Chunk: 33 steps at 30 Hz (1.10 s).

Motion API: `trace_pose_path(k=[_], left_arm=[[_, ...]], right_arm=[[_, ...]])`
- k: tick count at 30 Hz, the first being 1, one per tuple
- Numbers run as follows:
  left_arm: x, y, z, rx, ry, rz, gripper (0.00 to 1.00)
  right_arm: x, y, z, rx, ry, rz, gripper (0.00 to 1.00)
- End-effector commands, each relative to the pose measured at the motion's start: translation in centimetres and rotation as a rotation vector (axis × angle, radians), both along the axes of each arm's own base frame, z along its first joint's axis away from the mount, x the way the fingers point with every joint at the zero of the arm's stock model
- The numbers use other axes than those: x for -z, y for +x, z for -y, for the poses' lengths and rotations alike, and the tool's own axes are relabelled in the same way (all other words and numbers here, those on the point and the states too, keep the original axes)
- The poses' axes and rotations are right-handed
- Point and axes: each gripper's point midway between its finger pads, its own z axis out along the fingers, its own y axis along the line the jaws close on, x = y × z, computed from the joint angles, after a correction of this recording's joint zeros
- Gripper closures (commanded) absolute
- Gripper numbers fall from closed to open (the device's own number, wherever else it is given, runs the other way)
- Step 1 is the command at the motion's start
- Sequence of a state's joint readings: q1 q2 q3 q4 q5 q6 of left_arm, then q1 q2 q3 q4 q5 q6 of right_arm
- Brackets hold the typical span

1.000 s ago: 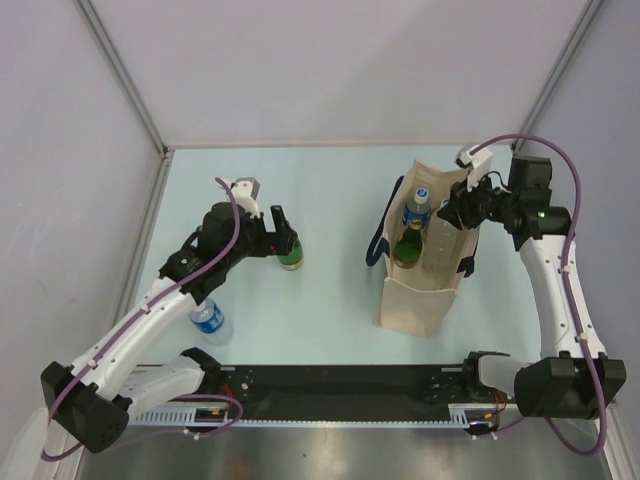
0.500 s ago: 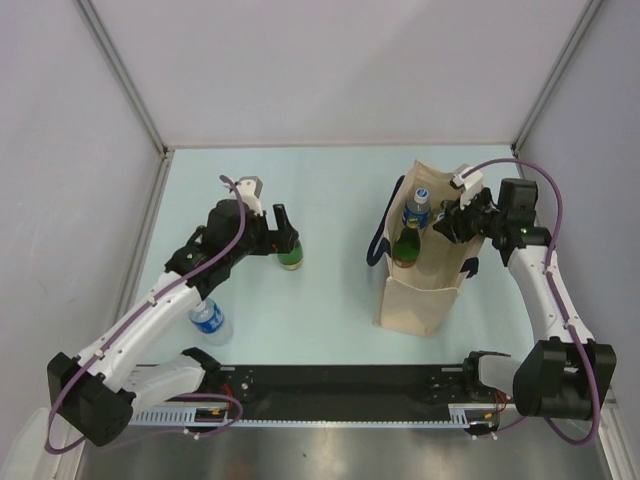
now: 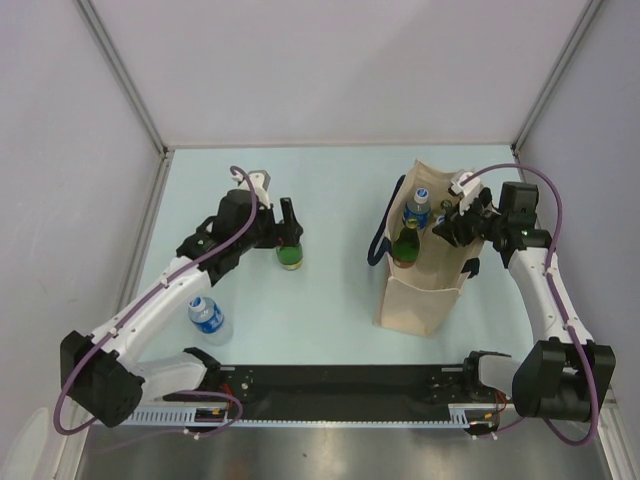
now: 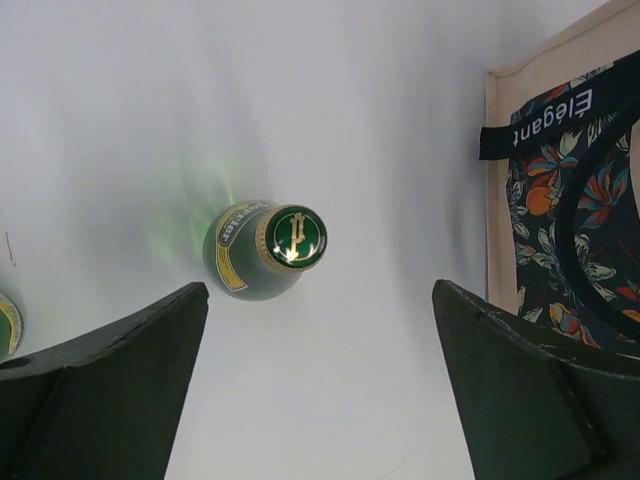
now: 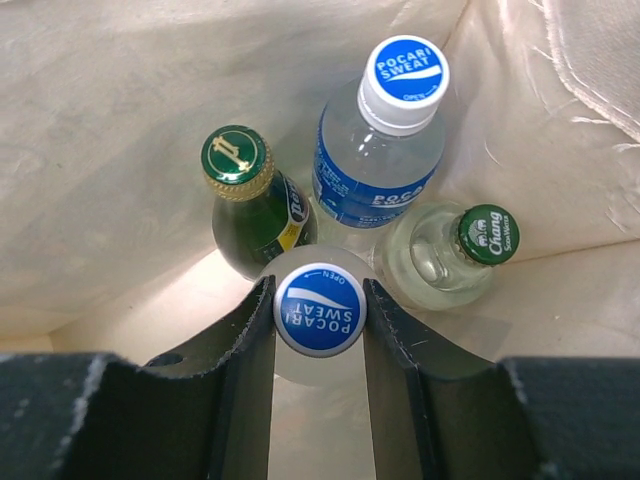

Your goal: Place the beverage into the canvas bag

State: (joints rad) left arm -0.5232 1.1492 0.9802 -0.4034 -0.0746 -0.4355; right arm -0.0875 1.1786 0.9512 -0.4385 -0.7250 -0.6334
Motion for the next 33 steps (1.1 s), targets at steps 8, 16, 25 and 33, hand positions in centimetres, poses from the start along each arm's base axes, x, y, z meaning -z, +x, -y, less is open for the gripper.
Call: trace_pose_path(k=[8,16,25,33], left_arm=[[-2.1,2.3,-0.1,-0.029,0.014,0.051,0.0],[-0.9,3.2,-0.3,-0.043,0.072,0.009,0.05],[0.0,3.8,0.0,-0.028,0.118,-0.037,0.22],[0.7,4.1,-0.2,-0.026,0.2,-0.075,0.35]], right_arm=[[0.8,-1.3,0.8,-0.055,-0.098,-0.015,0.53],[-2.9,-1.3,0.6,-0.027,-0.049,0.017,0.41],[-7.1,-2.0,-0.1,-0.009,0.01,0.082,0.24],[-10.0,-2.3,-0.6,0.009,0.068,0.118,0.24]])
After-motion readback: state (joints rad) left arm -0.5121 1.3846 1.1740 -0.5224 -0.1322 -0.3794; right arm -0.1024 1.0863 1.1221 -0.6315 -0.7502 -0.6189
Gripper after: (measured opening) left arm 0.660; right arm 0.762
